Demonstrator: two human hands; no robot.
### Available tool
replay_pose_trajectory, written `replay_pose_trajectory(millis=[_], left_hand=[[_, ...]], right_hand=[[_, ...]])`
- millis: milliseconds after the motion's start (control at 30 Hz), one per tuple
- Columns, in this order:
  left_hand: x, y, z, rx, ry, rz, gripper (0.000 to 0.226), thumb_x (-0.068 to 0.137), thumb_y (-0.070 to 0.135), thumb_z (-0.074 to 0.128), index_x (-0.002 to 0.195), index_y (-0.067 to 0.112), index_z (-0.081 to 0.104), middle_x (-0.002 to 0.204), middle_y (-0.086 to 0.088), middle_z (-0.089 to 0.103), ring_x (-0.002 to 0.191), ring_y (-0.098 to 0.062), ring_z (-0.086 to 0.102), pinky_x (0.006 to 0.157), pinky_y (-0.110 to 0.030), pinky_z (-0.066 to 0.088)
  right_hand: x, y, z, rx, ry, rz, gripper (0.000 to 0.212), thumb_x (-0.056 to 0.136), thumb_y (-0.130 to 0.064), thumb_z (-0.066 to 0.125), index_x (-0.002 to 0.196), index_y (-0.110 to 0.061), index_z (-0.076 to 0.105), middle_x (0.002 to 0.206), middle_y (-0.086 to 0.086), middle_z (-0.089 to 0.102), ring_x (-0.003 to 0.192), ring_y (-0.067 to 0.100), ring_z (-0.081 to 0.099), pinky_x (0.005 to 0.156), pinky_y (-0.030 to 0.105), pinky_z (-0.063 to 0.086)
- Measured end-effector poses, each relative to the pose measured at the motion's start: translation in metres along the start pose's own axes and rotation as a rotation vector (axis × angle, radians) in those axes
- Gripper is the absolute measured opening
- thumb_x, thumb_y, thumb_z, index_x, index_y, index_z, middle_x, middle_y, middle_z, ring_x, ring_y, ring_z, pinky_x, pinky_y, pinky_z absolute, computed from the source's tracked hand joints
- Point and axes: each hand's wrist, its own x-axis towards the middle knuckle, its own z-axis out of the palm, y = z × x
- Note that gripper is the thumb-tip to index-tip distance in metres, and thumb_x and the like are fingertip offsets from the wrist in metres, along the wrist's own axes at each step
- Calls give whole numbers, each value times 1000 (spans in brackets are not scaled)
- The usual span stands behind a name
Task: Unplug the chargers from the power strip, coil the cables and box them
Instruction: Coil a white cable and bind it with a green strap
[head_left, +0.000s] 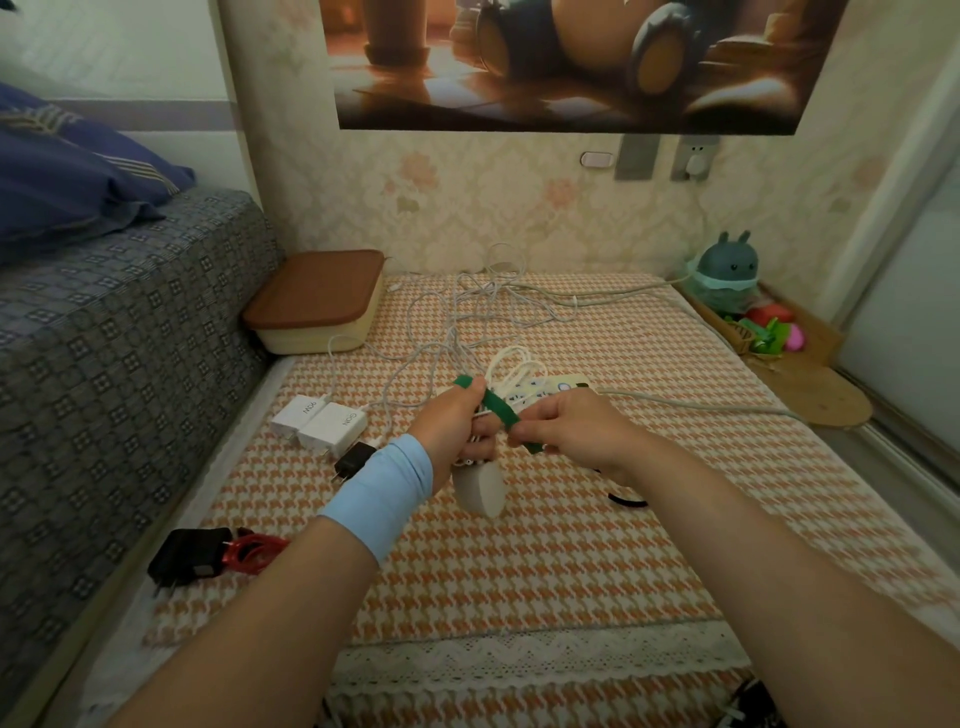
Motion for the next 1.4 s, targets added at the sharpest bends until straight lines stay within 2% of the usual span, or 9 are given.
replay_pose_trajectory(millis=[133, 267, 433, 567, 733, 900, 1033, 1167, 1400], left_hand=[[1, 1, -4, 220, -70, 55, 32, 105, 38, 32, 101, 10, 46, 51, 1, 40, 35, -12, 25, 46, -24, 27], [-3, -2, -9, 572, -100, 143, 40, 105, 34, 35, 100, 1, 58, 52, 1, 52, 39, -15, 33, 39, -20, 31], [-6, 2, -15, 742, -66, 238, 40, 104, 31, 39, 85, 3, 60, 50, 3, 57, 37, -15, 40, 40, -20, 35], [-7, 0, -18, 853, -41, 216, 42, 102, 33, 45, 79, 3, 62, 47, 7, 58, 40, -14, 41, 42, -20, 37], [-6, -6, -13, 1034, 21, 223, 42, 99, 39, 50, 88, 2, 68, 52, 0, 54, 38, -13, 47, 44, -21, 41], [-7, -7, -3, 893, 159, 320, 36, 97, 35, 56, 79, 7, 69, 68, -3, 70, 37, -18, 55, 41, -25, 46], [-7, -7, 4, 756, 257, 379, 28, 98, 31, 55, 82, 12, 70, 63, -4, 70, 37, -26, 59, 42, -28, 50], [-3, -12, 5, 834, 154, 170, 39, 100, 33, 50, 80, 1, 62, 72, -11, 73, 34, -20, 55, 42, -24, 45], [-2, -13, 6, 477, 153, -131, 26, 100, 26, 50, 86, 8, 62, 66, -6, 68, 33, -18, 43, 41, -22, 39]], right_hand=[[0, 3, -2, -108, 54, -114, 10, 91, -21, 74, 100, -24, 79, 87, -18, 71, 81, -6, 62, 73, 19, 47], [2, 5, -10, -208, 33, -71, 26, 97, -19, 66, 72, -24, 74, 60, -2, 68, 55, 17, 64, 61, 33, 55], [-2, 2, -15, 80, -113, 48, 24, 97, -4, 58, 104, -12, 80, 102, 11, 78, 91, 29, 76, 94, 45, 58], [-3, -4, -21, 443, -167, 148, 42, 99, -18, 40, 115, 3, 72, 103, 18, 76, 84, 29, 72, 87, 45, 57], [-3, -7, -3, 85, 9, 47, 13, 87, -19, 79, 99, -18, 80, 94, -1, 79, 79, 6, 74, 69, 17, 56], [-4, -12, 2, 192, 142, 18, 21, 86, -2, 77, 104, -12, 78, 92, 5, 78, 72, 10, 75, 61, 18, 57], [-5, -14, 0, 216, 174, 13, 34, 82, -2, 80, 110, -17, 70, 88, 4, 79, 80, 14, 77, 80, 29, 60], [-6, -9, 5, -148, 294, -111, 11, 82, -15, 84, 83, -25, 79, 79, -5, 76, 75, 12, 73, 77, 34, 62], [-7, -4, 22, -581, 342, -503, 13, 86, -12, 73, 85, -25, 77, 95, -9, 59, 100, 16, 47, 91, 36, 41]])
